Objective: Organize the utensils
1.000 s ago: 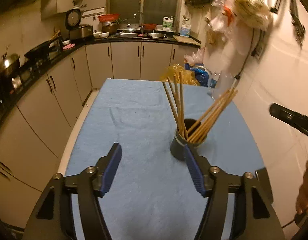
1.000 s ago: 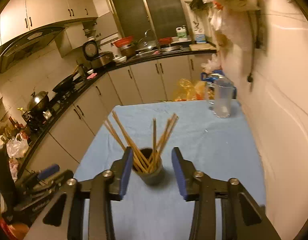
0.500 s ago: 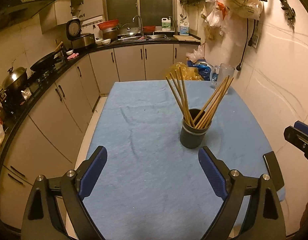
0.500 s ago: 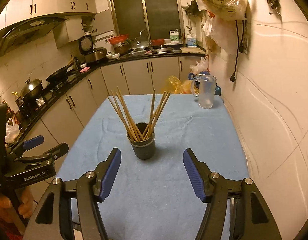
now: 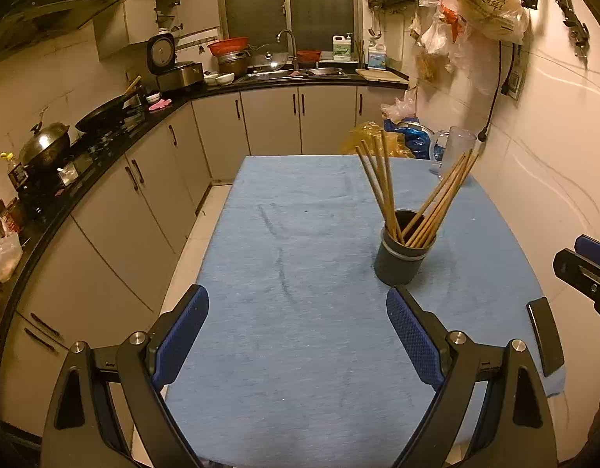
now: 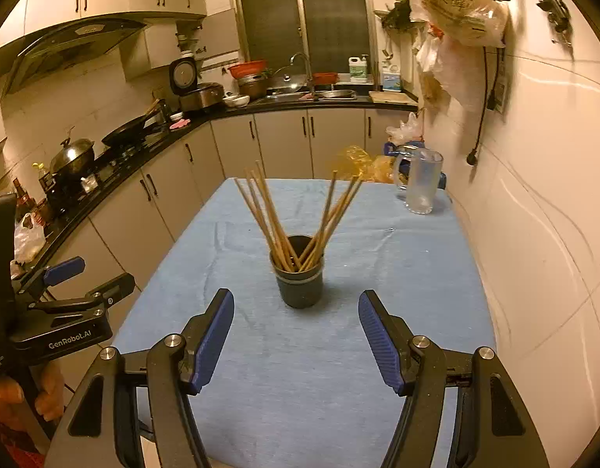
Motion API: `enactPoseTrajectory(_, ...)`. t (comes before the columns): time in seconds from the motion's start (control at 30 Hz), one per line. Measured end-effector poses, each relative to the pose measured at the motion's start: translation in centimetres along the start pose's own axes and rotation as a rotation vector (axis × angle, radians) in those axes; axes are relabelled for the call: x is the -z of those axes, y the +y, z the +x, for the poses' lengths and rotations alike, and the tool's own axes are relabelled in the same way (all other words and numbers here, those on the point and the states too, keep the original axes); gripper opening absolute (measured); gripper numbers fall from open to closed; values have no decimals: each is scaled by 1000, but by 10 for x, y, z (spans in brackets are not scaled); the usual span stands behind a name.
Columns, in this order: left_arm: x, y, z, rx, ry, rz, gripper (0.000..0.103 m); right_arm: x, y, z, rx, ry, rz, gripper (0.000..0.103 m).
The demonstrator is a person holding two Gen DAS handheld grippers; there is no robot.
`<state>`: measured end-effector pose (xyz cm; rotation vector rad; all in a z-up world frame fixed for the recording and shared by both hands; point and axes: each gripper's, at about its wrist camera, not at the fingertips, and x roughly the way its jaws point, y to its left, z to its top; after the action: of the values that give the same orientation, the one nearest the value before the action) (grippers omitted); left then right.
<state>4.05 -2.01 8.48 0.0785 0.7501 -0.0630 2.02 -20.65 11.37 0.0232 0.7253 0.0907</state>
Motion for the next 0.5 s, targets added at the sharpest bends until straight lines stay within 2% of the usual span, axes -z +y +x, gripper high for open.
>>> enactPoseTrajectory(0.5, 5, 5, -3, -19, 2, 6, 92, 3, 11, 9, -30, 13, -17, 71)
